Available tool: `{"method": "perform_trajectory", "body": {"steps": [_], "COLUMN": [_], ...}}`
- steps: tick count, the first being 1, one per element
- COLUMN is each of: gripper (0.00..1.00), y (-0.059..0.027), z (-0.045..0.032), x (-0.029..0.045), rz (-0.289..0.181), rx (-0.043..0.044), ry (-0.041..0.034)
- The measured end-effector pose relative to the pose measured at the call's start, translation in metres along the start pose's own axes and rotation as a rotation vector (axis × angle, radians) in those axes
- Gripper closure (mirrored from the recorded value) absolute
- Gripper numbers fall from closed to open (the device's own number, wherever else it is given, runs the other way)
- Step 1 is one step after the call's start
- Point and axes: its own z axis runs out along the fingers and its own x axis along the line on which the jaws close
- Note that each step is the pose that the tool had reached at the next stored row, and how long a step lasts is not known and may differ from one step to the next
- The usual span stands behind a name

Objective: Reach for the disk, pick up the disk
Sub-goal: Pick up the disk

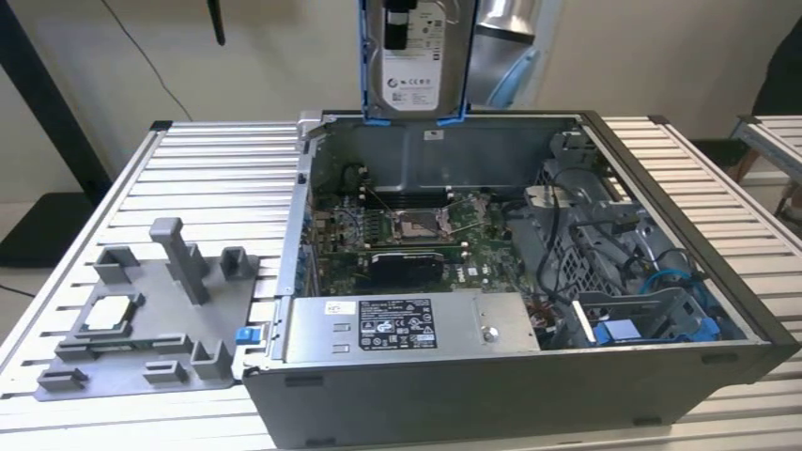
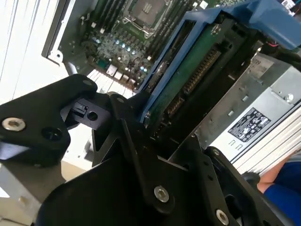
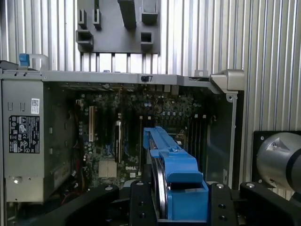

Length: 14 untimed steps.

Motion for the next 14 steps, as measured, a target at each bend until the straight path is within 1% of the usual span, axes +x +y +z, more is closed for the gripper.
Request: {"method": "perform_trajectory", "body": {"steps": [14], "gripper": [1.00], "y": [-0.0603], "z": [-0.0010], "x": [0.0001], "rz": [0.000], "rx": [-0.0013], "ry": [0.0000]}}
